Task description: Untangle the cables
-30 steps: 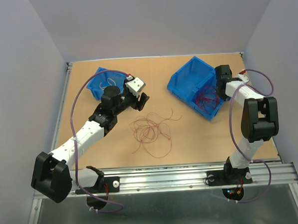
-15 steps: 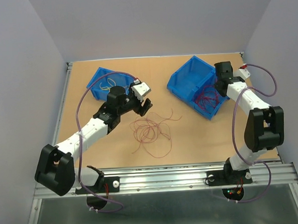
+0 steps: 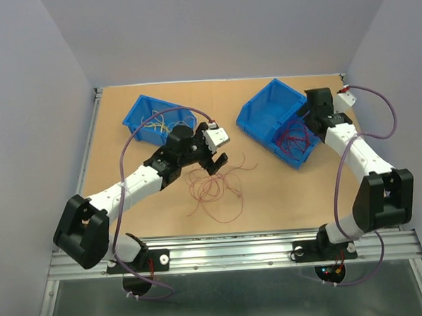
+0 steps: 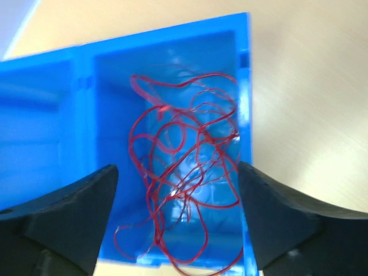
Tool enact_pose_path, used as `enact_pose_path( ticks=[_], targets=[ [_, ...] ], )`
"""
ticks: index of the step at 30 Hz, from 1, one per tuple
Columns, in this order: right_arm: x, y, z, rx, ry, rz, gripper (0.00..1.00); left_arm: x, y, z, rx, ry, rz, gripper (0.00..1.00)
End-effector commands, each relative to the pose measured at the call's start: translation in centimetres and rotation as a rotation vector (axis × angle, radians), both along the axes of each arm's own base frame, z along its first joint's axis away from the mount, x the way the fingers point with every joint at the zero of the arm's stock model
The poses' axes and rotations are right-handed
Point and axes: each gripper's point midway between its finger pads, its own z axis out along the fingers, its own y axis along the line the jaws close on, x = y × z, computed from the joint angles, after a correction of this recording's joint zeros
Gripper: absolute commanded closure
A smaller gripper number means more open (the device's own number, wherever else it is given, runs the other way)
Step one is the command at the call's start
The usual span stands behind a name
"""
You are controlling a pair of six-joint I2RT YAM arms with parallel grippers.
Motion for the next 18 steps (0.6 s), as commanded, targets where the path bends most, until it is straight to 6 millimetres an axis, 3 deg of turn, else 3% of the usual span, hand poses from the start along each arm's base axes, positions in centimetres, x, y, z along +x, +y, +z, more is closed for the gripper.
enact_pose_path(
  ticks=[1, 2, 3, 4, 5, 7, 12, 18],
  targets=[
    [0.1, 3.7, 3.3, -0.056, -0.097, 0.241, 0.0, -0.4, -1.9, 0.2, 0.051, -0.044, -0.054, 0.01],
    [0.1, 4.6, 3.2, -0.076, -0.131, 0.3, 0.0, -0.4, -1.9, -0.2, 0.064, -0.041, -0.051, 0.01],
    [-0.2, 5.7, 4.7, -0.073, -0.195, 0.347, 0.0, -0.2, -2.0, -0.3, 0.076, -0.042, -0.044, 0.01],
    [-0.2, 7.0, 5.0, -0.05, -0.227, 0.419, 0.0, -0.3, -2.1, -1.2, 0.097, -0.023, -0.048, 0.01],
    [-0.4, 7.5, 5.7, -0.053, -0.276, 0.456, 0.0, -0.2, -2.4, -1.1, 0.106, -0.026, -0.053, 0.01],
    [-0.6, 8.3, 5.9, -0.035, -0.298, 0.496, 0.0, -0.6, -2.6, -2.9, 0.156, 0.011, -0.076, 0.01],
    [-0.7, 8.9, 6.0, -0.036, -0.314, 0.525, 0.0, -2.4, -2.7, -5.7, 0.29, -0.004, -0.133, 0.01],
    [-0.4, 9.4, 5.5, -0.031, -0.307, 0.544, 0.0, -2.4, -3.5, -7.2, 0.321, -0.002, -0.117, 0.02]
  ],
)
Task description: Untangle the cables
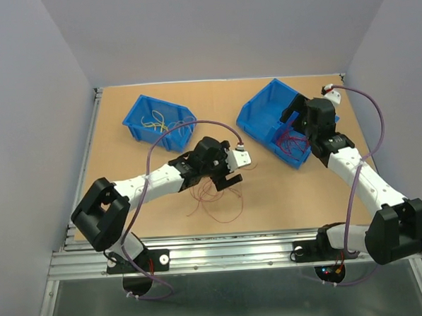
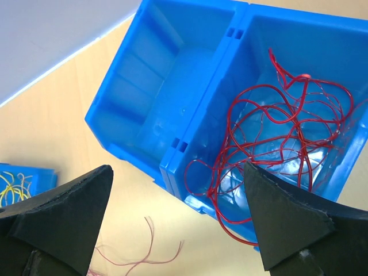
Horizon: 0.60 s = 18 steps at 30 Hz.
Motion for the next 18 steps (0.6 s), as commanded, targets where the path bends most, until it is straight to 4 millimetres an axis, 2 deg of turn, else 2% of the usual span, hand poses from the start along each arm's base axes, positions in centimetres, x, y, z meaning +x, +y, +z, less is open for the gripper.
enact_pose_path(
  ticks=[1, 6, 7, 9, 11, 12, 14, 15, 18],
  targets=[
    [0.5, 0.8, 0.4, -0.007, -0.047, 0.041, 0.0, 1.0, -0.7, -0.6, 0.03, -0.035, 0.012, 0.03],
    [0.5, 0.8, 0.5, -0.011, -0.054, 0.05, 0.0, 2.2, -1.6, -2.2, 0.063, -0.033, 0.039, 0.09],
    [0.4, 0.9, 0.6, -0.01, -0.057, 0.053, 0.0, 2.2, -1.8, -3.1, 0.077, -0.013, 0.038, 0.11],
    [0.4, 0.8, 0.7, -0.01, -0.062, 0.052, 0.0, 2.3, -2.1, -3.6, 0.091, -0.01, 0.038, 0.12],
    [0.4, 0.9, 0.8, -0.009, -0.065, 0.055, 0.0, 2.5, -2.3, -4.5, 0.112, -0.001, 0.047, 0.2],
    [0.4, 1.0, 0.7, -0.009, -0.063, 0.056, 0.0, 3.0, -2.4, -4.9, 0.127, -0.005, 0.063, 0.38],
    [0.4, 0.9, 0.7, -0.009, -0.066, 0.056, 0.0, 3.7, -2.4, -5.1, 0.141, -0.018, 0.092, 0.65],
    [0.4, 1.0, 0.6, -0.009, -0.063, 0.059, 0.0, 4.5, -2.3, -4.5, 0.141, -0.04, 0.125, 0.98],
    [0.4, 1.3, 0.6, -0.009, -0.067, 0.079, 0.0, 4.6, -1.9, -3.3, 0.111, -0.065, 0.156, 1.0]
  ],
)
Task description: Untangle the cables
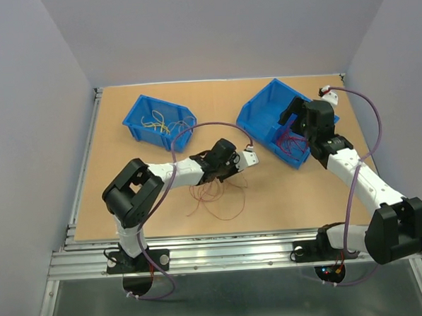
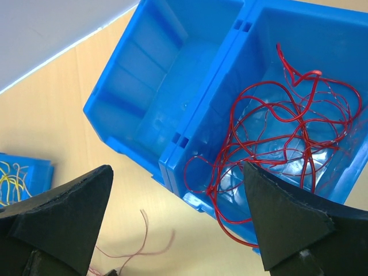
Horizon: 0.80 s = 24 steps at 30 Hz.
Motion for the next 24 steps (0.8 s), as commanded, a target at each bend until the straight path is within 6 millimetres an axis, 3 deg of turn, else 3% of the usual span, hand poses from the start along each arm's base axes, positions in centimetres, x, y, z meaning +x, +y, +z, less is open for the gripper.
enact_pose_path(
  ticks=[1, 3, 6, 9, 11, 13, 14, 16, 17, 19, 21, 22, 24],
  targets=[
    [0.3, 1.0, 1.3, 0.003, -0.065, 0.051, 0.0, 1.8, -0.9, 6.1, -0.121, -0.133, 0.056, 1.0],
    [0.4, 1.9, 1.8, 0.016, -0.097, 0.106, 0.0, 1.1, -0.7, 7.5, -0.16, -0.14, 0.039, 1.0],
    [0.3, 3.1, 1.9, 0.037, -0.127, 0.174, 0.0, -0.1, -0.2, 12.2, -0.259, -0.185, 0.016, 1.0],
    [0.3, 3.6, 2.0, 0.043, -0.142, 0.198, 0.01, -0.5, 0.1, 14.9, -0.303, -0.211, 0.014, 1.0],
    [0.1, 5.1, 2.5, 0.056, -0.174, 0.286, 0.01, -0.8, 0.6, 17.4, -0.33, -0.232, 0.024, 1.0],
    [-0.5, 7.3, 3.1, 0.082, -0.219, 0.415, 0.01, -1.1, 0.9, 21.2, -0.376, -0.269, 0.024, 1.0],
    [-1.3, 9.8, 4.7, 0.121, -0.292, 0.572, 0.0, -1.2, 1.0, 22.6, -0.396, -0.282, 0.025, 1.0],
    [-4.1, 13.8, 4.7, 0.194, -0.328, 0.83, 0.0, -1.9, 1.4, 26.8, -0.451, -0.31, 0.013, 1.0],
    [-4.9, 15.0, 6.4, 0.204, -0.41, 0.903, 0.0, -2.2, 1.5, 28.1, -0.47, -0.321, 0.005, 1.0],
    [-6.8, 17.5, 6.8, 0.193, -0.444, 1.005, 0.0, -3.2, 1.8, 31.9, -0.526, -0.332, -0.017, 1.0],
    [-7.6, 18.8, 6.6, 0.129, -0.477, 1.039, 0.0, -4.2, 1.7, 34.2, -0.566, -0.329, -0.054, 1.0],
    [-8.6, 20.1, 6.5, 0.122, -0.487, 1.077, 0.0, -4.7, 1.7, 36.6, -0.607, -0.343, -0.061, 1.0],
    [-9.1, 21.2, 6.2, 0.097, -0.497, 1.116, 0.0, -5.4, 1.8, 38.3, -0.632, -0.331, -0.078, 1.0]
  ],
)
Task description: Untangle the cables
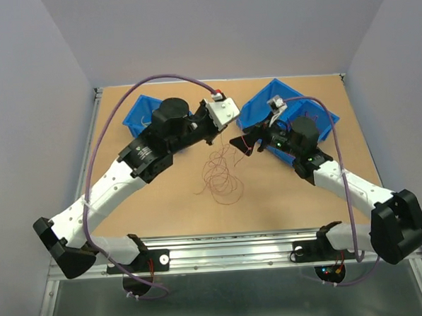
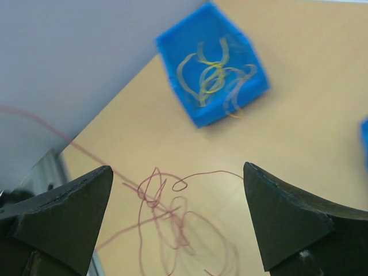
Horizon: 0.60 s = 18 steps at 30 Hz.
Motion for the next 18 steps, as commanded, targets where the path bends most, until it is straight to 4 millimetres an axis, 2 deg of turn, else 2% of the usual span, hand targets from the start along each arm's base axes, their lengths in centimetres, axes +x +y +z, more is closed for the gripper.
enact_pose_path(
  ticks=[1, 3, 4, 5, 6, 8, 9, 10, 11, 12, 14, 16, 18],
  targets=[
    [-3.2, 3.8, 2.4, -0.003, -0.207, 0.189, 0.0, -2.8, 0.8, 6.6, -0.11, -0.013, -0.07, 1.0],
    [-3.2, 4.4, 2.0, -0.014, -0.22, 0.199, 0.0, -3.0, 1.0, 8.4, -0.135, -0.022, -0.068, 1.0],
    [-3.6, 4.9, 1.7, -0.017, -0.222, 0.218, 0.0, -3.3, 1.4, 10.6, -0.169, -0.046, -0.065, 1.0],
    [-3.9, 5.2, 1.7, -0.02, -0.237, 0.237, 0.0, -3.3, 1.4, 11.1, -0.178, -0.04, -0.063, 1.0],
    [-4.5, 6.0, 1.5, -0.023, -0.241, 0.263, 0.0, -3.6, 1.8, 13.1, -0.211, -0.062, -0.061, 1.0],
    [-5.3, 6.8, 1.3, -0.031, -0.254, 0.304, 0.0, -3.8, 1.9, 14.4, -0.238, -0.062, -0.064, 1.0],
    [-5.7, 7.6, 1.0, -0.04, -0.262, 0.327, 0.0, -4.2, 2.1, 15.9, -0.272, -0.073, -0.066, 1.0],
    [-5.8, 7.9, 0.9, -0.044, -0.263, 0.329, 0.01, -4.3, 2.3, 16.6, -0.287, -0.077, -0.064, 1.0],
    [-5.8, 8.2, 0.5, -0.059, -0.258, 0.331, 0.03, -4.5, 2.7, 18.2, -0.322, -0.094, -0.057, 1.0],
    [-5.5, 8.4, 0.5, -0.065, -0.256, 0.327, 0.04, -4.4, 3.0, 19.0, -0.337, -0.103, -0.043, 1.0],
    [-4.8, 8.8, -0.9, -0.103, -0.215, 0.312, 0.06, -4.0, 4.0, 20.9, -0.377, -0.133, 0.012, 1.0],
    [-4.2, 9.1, -1.5, -0.117, -0.197, 0.302, 0.08, -4.3, 5.4, 23.7, -0.443, -0.182, 0.045, 1.0],
    [-3.7, 9.1, -2.0, -0.135, -0.179, 0.273, 0.11, -4.6, 6.5, 25.4, -0.493, -0.211, 0.07, 1.0]
  ],
)
